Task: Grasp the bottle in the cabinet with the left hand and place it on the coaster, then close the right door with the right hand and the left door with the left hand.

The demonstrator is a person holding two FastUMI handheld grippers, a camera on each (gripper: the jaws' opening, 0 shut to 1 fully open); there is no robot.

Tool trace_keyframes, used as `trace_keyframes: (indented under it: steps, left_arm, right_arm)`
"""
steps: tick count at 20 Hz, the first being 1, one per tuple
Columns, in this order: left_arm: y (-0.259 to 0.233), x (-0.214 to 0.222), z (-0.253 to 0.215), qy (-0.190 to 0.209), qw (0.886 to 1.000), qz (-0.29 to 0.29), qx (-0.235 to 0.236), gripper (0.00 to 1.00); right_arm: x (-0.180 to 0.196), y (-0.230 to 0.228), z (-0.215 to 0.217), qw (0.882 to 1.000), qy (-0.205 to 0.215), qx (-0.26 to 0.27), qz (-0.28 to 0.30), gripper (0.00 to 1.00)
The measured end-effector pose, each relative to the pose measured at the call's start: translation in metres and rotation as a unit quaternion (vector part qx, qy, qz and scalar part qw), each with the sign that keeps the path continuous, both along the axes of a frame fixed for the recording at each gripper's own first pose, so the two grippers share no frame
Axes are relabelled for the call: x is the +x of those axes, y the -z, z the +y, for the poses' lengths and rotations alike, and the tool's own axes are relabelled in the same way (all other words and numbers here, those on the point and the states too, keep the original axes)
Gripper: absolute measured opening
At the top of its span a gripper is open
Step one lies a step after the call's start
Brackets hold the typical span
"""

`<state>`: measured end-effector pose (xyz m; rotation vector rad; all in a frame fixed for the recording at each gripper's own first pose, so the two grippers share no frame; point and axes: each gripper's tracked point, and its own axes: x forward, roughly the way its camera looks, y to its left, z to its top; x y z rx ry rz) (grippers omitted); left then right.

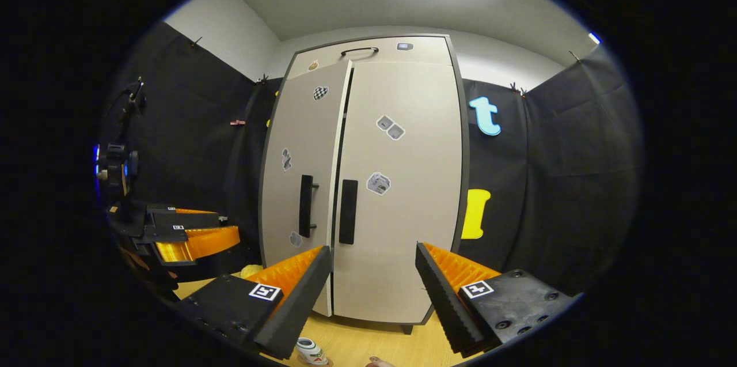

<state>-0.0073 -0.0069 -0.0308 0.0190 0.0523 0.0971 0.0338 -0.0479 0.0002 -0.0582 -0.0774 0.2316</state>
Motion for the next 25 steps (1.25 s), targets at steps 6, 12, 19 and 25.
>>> trace_keyframes:
  steps: [6, 12, 19, 25]
  left_arm:
    - [-0.0002, -0.0027, -0.0011, 0.0, 1.0, -0.001, -0.001, 0.94]
    - [0.0007, -0.0029, -0.0048, 0.006, 1.0, 0.0, 0.003, 0.95]
    - [0.0022, -0.0041, -0.0026, 0.005, 1.0, 0.0, 0.002, 0.95]
    - [0.0026, -0.0034, -0.0023, 0.005, 1.0, 0.0, 0.004, 0.94]
  right_arm:
    - [-0.0042, -0.0012, -0.0003, 1.0, 0.003, 0.0, 0.0, 0.97]
    - [-0.007, 0.0003, 0.0, 1.0, 0.004, -0.003, 0.0, 0.97]
    - [-0.0075, 0.001, 0.0013, 1.0, 0.003, -0.004, 0.001, 0.97]
    - [-0.0086, 0.0001, 0.0022, 1.0, 0.001, -0.005, -0.003, 0.97]
